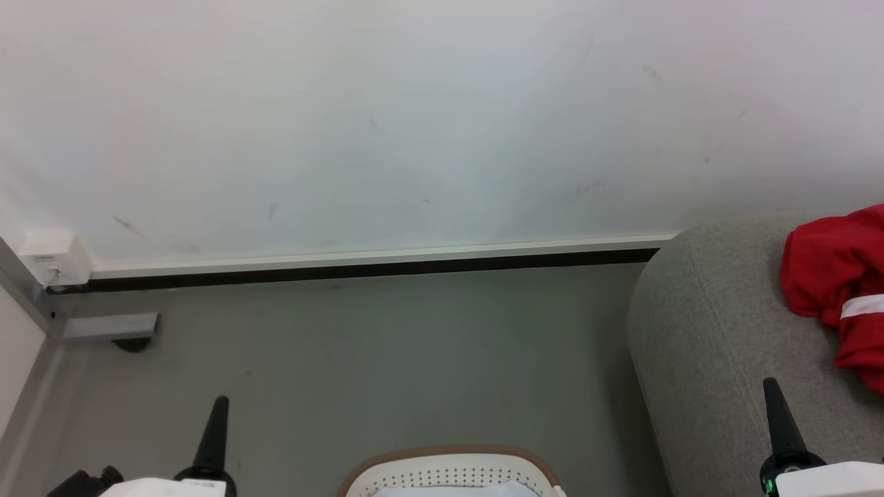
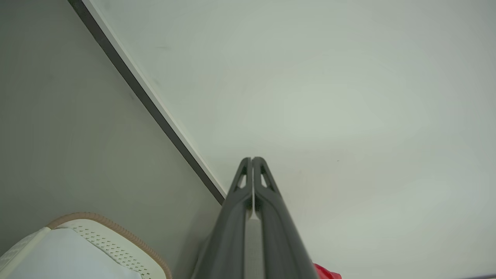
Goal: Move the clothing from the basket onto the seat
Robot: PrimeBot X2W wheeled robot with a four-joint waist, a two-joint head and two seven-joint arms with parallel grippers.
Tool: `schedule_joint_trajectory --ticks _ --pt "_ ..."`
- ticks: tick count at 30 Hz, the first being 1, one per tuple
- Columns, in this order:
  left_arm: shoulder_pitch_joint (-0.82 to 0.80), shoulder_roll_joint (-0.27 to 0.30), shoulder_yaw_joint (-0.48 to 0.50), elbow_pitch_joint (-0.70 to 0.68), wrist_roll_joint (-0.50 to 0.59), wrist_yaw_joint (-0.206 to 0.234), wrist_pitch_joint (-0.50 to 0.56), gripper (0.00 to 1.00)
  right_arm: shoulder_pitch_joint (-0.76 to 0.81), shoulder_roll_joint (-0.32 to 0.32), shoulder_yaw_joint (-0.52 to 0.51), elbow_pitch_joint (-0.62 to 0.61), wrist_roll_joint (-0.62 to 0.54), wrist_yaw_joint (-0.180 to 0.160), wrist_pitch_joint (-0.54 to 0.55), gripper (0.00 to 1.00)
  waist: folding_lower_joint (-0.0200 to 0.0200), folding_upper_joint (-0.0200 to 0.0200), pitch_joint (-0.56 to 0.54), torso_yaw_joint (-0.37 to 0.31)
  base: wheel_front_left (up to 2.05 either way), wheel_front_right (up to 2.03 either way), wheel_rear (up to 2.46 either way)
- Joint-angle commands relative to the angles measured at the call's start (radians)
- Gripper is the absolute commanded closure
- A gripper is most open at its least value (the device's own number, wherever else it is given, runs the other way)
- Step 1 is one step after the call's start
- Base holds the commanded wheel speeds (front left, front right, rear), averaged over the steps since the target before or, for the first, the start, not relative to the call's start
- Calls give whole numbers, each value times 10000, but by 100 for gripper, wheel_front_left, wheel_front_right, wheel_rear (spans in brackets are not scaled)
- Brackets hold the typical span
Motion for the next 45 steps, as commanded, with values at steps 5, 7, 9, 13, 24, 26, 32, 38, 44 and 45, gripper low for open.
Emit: schedule_joint_trajectory --ticks 5,7,9,13,24,26,32,38,44,45 --pt "-252 -23 126 -4 -581 -97 168 100 -208 -25 -175 -126 606 -12 170 100 -1 0 21 3 0 0 0" --pt "-277 -38 153 6 -752 -103 208 100 -215 -16 -211 -124 773 -13 215 100 -1 0 29 5 0 0 0" --pt "-299 -50 178 15 -943 -117 272 100 -228 -9 -246 -123 918 -13 268 100 -1 0 37 6 0 0 0" --pt "-347 -70 234 34 -1215 -143 357 100 -253 6 -321 -122 1260 -14 357 100 -1 0 53 8 0 0 0" --pt "-436 -127 339 74 -1962 -207 587 100 -295 48 -504 -116 2014 -15 582 100 -1 0 94 14 0 0 0" --pt "-463 -139 359 80 -2134 -210 633 100 -293 57 -533 -115 2136 -16 606 100 -1 0 102 16 0 0 0" --pt "-512 -166 431 104 -2512 -254 750 100 -310 80 -630 -110 2578 -17 741 100 -1 0 126 19 0 0 0" --pt "-572 -191 494 127 -2928 -289 880 100 -318 105 -732 -106 2944 -18 862 100 -1 0 150 23 0 0 0" --pt "-604 -215 553 152 -3288 -312 980 100 -335 129 -819 -102 3328 -19 982 100 -1 0 175 27 0 0 0" --pt "-614 -220 561 155 -3369 -320 990 100 -340 133 -829 -101 3381 -19 986 100 -1 0 179 27 0 0 0"
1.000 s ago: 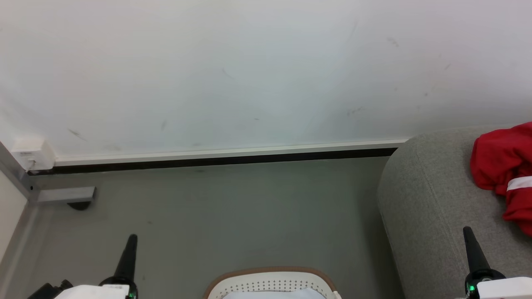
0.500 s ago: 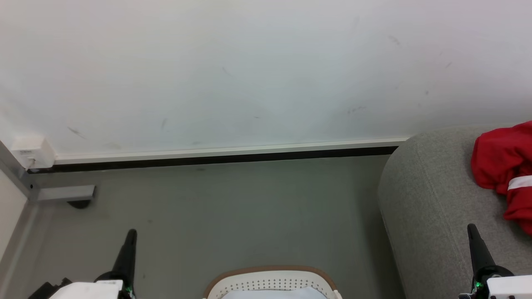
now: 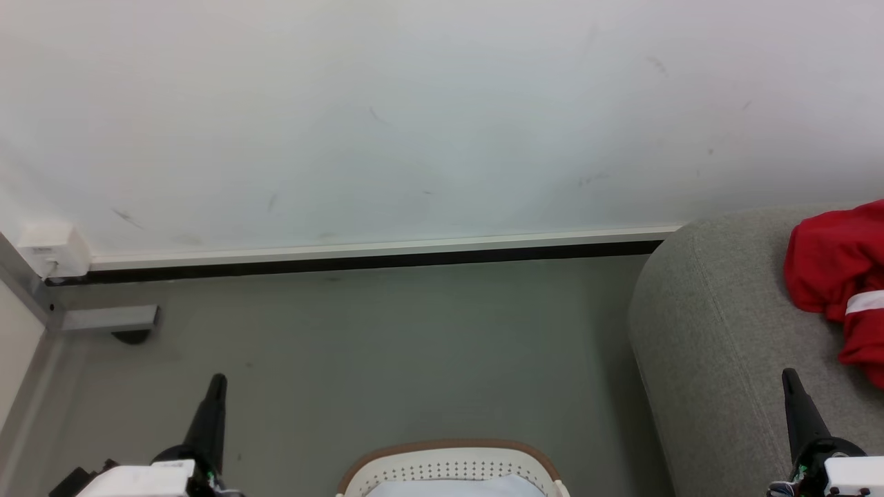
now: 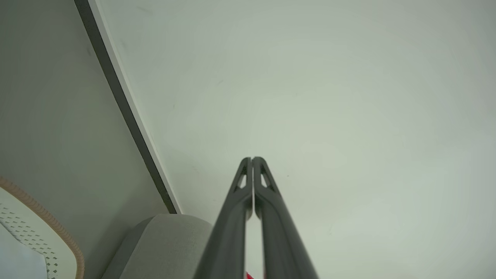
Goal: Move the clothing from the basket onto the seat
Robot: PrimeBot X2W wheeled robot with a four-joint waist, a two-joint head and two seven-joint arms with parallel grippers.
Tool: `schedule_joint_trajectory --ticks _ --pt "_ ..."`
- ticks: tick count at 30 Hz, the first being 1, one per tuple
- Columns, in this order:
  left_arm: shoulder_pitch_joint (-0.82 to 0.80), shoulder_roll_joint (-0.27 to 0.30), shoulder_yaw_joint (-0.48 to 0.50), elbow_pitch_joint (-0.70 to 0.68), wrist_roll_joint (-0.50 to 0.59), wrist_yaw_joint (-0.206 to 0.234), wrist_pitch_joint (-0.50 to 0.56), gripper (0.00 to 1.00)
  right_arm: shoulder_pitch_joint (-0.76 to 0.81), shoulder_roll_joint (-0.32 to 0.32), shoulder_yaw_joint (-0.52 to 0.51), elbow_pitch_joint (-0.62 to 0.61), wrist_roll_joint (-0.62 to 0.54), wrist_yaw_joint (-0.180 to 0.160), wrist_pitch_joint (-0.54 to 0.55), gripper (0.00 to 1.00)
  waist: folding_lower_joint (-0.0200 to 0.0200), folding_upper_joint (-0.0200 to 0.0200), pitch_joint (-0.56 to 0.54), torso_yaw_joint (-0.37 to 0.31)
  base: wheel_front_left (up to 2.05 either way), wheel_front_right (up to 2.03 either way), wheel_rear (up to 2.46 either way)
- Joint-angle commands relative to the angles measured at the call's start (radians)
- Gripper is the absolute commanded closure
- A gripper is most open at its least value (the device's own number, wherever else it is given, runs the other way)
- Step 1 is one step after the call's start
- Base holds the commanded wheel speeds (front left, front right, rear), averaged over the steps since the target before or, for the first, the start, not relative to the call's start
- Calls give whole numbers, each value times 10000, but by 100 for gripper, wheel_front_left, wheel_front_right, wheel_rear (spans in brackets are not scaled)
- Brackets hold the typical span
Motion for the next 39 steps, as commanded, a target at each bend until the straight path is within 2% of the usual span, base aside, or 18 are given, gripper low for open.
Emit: schedule_joint_trajectory --ticks 1,11,39 --pt "-115 12 58 -5 -229 -61 47 100 -106 10 -58 -67 120 -19 47 100 0 0 3 1 0 0 0" --pt "-197 -33 143 36 -814 -114 223 100 -152 43 -198 -59 704 -21 225 100 0 0 43 7 0 0 0" --pt "-187 -30 135 31 -783 -105 220 100 -152 68 -229 -56 619 -21 244 100 0 0 44 7 0 0 0"
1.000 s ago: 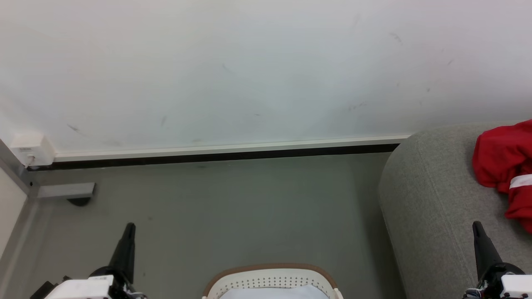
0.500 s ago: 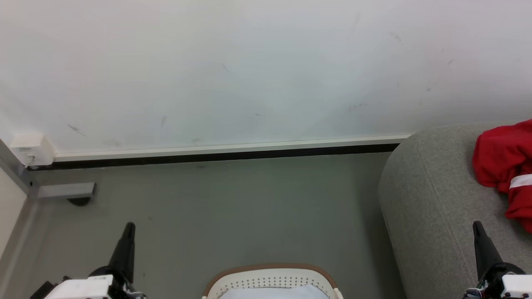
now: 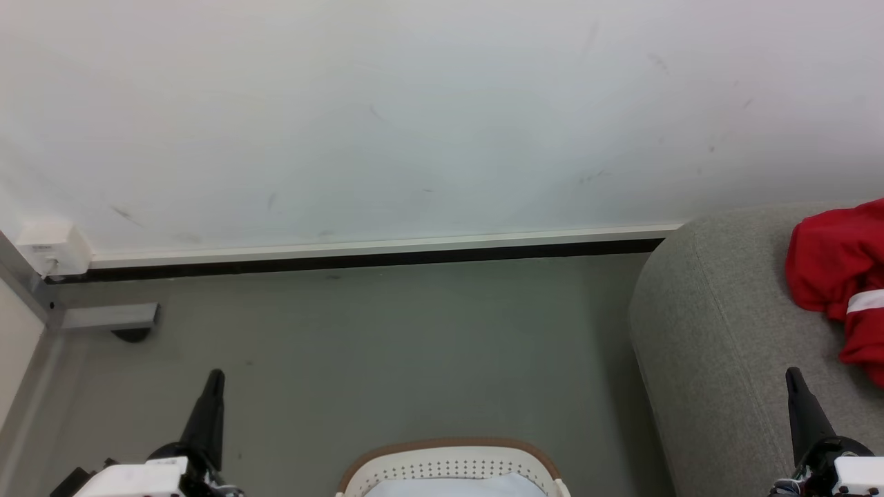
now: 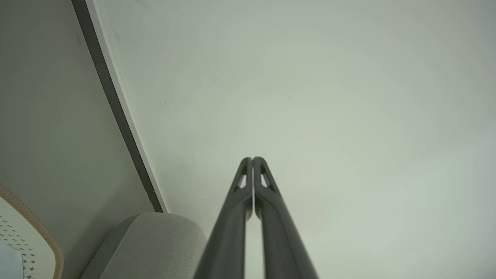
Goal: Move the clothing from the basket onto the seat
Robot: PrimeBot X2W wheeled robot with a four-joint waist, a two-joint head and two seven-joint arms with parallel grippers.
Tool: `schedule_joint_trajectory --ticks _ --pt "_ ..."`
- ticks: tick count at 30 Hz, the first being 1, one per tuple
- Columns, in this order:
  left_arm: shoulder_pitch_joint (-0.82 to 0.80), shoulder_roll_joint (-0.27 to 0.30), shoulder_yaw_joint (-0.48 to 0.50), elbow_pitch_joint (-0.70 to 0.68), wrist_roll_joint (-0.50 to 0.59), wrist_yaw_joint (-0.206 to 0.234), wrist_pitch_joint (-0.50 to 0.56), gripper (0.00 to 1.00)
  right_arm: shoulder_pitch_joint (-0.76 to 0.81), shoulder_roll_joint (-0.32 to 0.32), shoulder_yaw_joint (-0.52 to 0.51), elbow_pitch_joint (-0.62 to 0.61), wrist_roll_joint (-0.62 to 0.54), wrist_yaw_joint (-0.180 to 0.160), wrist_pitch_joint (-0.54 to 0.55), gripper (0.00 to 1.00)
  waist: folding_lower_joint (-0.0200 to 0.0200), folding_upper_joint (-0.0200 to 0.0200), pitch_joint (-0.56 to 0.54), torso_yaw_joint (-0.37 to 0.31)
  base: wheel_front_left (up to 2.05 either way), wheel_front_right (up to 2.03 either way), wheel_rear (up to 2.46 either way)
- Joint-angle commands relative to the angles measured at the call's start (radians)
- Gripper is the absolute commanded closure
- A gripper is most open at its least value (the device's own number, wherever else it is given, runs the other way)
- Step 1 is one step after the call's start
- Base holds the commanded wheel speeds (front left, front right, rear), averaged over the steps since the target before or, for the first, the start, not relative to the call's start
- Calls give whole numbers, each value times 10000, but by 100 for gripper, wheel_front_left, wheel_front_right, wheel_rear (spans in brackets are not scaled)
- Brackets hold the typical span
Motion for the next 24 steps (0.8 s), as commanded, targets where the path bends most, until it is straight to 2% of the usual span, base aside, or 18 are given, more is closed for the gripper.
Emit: schedule_joint_trajectory --ticks 1,24 --pt "-96 15 24 4 -137 -49 40 100 -126 21 -45 -51 -45 -21 35 100 0 0 0 0 0 0 0" --pt "-95 15 22 2 -139 -49 38 100 -128 32 -65 -49 -64 -21 32 100 0 0 0 0 0 0 0"
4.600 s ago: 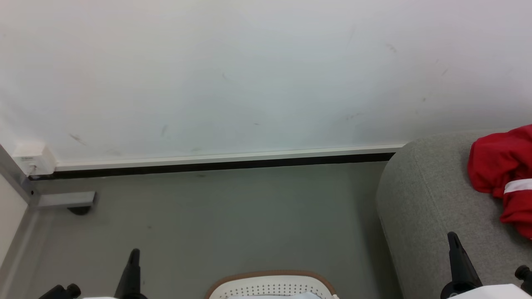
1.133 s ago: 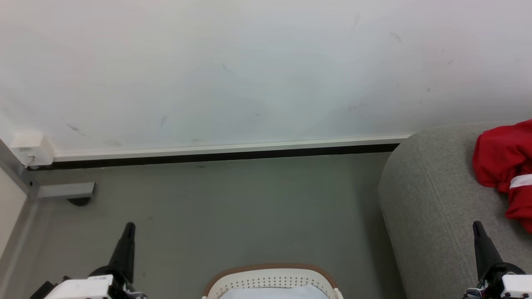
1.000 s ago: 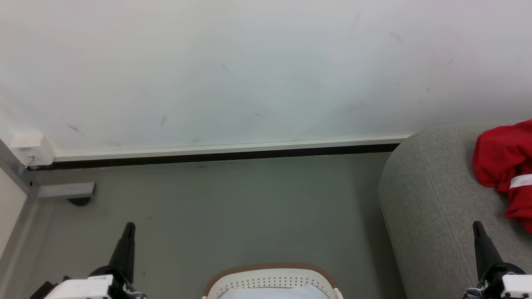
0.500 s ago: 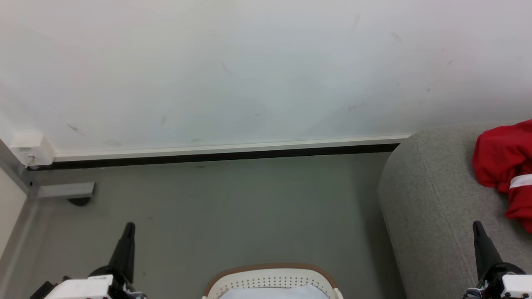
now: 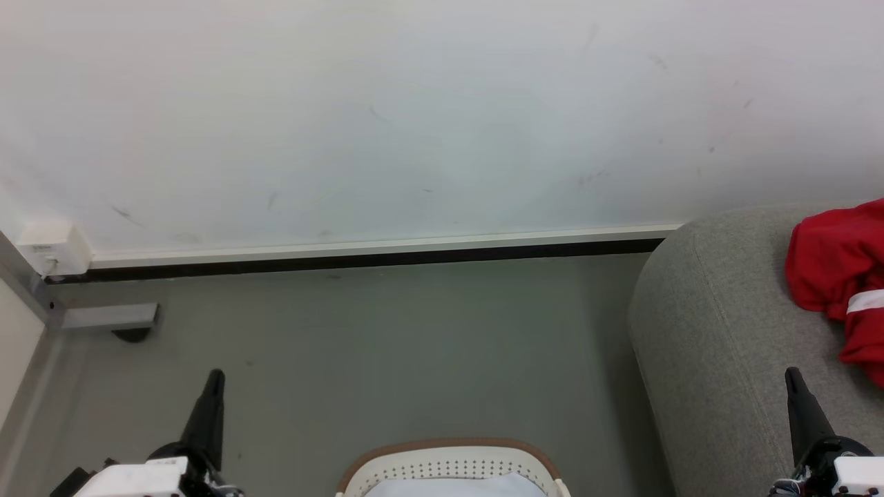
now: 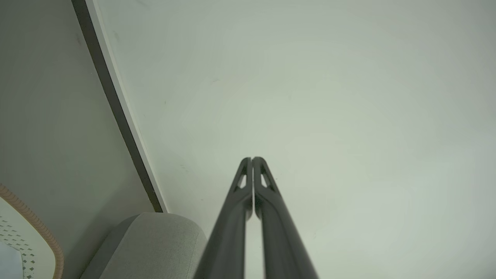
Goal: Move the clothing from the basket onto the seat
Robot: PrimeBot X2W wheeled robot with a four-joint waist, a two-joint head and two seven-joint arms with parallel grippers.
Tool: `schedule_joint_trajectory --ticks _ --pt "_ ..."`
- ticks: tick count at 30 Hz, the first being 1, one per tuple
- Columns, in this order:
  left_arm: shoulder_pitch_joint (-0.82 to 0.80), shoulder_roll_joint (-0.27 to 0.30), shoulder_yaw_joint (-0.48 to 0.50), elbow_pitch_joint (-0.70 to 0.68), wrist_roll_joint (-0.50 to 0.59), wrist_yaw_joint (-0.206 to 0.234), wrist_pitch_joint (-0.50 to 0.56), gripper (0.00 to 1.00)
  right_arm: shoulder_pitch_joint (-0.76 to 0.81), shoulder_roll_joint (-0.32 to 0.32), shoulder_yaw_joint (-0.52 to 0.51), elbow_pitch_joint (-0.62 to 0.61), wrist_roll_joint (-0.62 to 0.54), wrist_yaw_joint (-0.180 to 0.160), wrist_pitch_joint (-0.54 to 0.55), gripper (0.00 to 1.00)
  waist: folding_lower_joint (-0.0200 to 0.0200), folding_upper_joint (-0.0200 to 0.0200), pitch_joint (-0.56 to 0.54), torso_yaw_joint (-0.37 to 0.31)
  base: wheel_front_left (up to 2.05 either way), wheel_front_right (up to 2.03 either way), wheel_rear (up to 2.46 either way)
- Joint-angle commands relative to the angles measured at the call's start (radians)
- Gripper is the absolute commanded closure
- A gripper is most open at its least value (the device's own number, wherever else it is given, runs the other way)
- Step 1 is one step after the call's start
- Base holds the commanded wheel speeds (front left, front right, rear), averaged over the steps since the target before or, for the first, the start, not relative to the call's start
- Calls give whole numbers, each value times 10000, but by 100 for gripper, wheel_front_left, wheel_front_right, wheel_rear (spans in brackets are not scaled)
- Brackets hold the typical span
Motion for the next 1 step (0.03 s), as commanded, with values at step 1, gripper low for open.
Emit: schedule_joint_trajectory --ticks 1 --pt "-94 15 22 2 -139 -49 38 100 -126 17 -46 -49 -54 -21 -5 100 0 0 0 0 0 0 0"
